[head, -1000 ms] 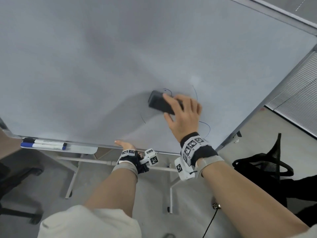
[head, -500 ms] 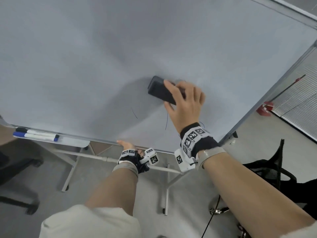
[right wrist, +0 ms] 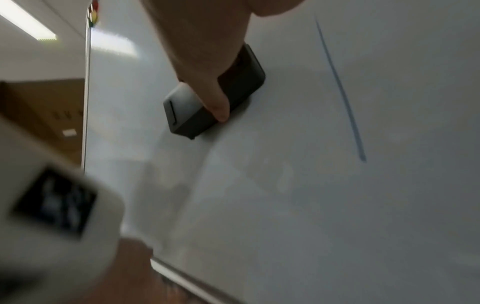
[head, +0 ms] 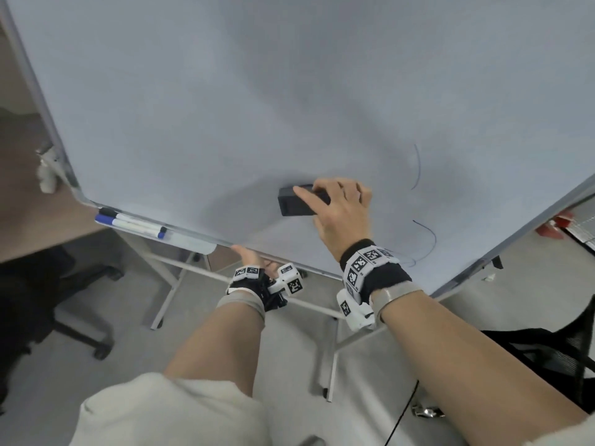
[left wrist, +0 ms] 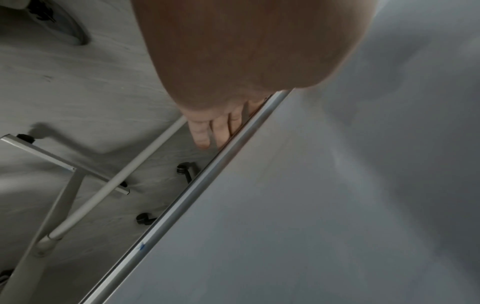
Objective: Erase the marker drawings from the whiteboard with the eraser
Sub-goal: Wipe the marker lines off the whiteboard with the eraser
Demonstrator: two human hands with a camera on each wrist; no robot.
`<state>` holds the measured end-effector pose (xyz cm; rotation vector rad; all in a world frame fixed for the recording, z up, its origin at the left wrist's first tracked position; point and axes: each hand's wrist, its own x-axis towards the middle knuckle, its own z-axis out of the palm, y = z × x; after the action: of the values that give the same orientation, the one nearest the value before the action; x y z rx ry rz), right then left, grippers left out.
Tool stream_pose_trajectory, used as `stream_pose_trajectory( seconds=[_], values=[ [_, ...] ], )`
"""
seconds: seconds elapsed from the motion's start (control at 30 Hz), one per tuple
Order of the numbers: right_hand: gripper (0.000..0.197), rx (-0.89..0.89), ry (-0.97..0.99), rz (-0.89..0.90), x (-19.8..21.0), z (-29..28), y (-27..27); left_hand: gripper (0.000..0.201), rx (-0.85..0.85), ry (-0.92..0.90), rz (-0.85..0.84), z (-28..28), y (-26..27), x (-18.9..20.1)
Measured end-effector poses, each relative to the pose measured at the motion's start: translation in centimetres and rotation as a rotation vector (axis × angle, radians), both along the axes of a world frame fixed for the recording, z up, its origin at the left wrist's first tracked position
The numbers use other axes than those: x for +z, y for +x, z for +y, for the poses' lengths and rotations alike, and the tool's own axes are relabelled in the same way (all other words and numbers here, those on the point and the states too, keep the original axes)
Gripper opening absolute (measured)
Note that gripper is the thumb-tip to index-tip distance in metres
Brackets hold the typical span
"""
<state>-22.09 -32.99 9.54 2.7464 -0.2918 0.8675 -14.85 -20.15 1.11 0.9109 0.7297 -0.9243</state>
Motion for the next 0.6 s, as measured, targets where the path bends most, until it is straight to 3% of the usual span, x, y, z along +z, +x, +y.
stream_pose_trajectory(
  seconds=[0.1,0.2,0.3,0.5,0.6],
  values=[
    [0.066,-0.012,-0.003,-0.064,1.0,0.0,1.5,0.091,-0.015,0.030,0.010,0.2,1.1,0.2],
    [0.065,0.105,-0.025,0.092,-1.3,0.2,1.4,0.095,-0.070,0.025,0.040,0.6,1.8,-0.5],
    [0.068,0.084,-0.059,0.130,-2.6,0.8,1.5,0.090,-0.079,0.020,0.038,0.8,2.2,-0.7],
    [0.063,0.055,-0.079,-0.171,2.2,3.6,6.6,0.076,-0.054,0.050,0.078,1.4,2.5,-0.9],
    [0.061,0.048,-0.066,-0.178,2.2,4.0,6.8,0.076,-0.085,0.042,0.070,1.3,2.7,-1.2]
  ],
)
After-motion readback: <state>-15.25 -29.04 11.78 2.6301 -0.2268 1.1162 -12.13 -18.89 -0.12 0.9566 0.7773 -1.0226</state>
